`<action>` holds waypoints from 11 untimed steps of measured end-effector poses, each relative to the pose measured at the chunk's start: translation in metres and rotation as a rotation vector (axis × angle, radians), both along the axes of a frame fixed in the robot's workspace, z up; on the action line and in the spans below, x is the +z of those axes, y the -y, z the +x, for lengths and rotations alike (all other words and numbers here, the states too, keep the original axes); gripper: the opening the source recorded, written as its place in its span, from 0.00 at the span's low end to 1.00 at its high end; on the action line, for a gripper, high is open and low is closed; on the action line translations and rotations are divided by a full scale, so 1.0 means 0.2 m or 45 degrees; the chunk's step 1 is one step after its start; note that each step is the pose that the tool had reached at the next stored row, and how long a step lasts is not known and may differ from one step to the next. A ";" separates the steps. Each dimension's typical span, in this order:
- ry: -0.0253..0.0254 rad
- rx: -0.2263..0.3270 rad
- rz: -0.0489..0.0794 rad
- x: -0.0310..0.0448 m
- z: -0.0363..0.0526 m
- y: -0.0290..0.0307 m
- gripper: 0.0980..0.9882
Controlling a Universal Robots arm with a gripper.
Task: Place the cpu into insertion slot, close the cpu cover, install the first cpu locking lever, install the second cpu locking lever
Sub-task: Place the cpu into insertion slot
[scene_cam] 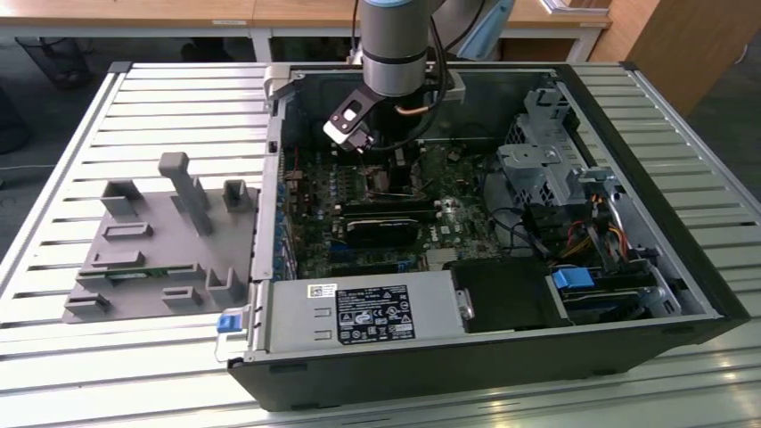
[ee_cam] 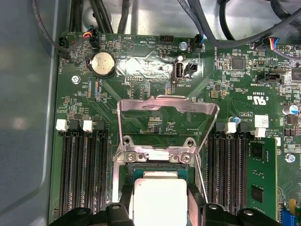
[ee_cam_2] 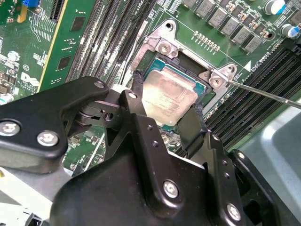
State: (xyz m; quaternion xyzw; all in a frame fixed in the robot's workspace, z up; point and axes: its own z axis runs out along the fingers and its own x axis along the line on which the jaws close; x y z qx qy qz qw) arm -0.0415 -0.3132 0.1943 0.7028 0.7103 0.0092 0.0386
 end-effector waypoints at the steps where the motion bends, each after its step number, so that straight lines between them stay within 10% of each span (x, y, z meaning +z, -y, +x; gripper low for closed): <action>1: 0.0001 0.000 0.000 0.000 0.000 0.000 0.50; 11: 0.0002 0.000 0.000 -0.002 0.001 -0.001 0.58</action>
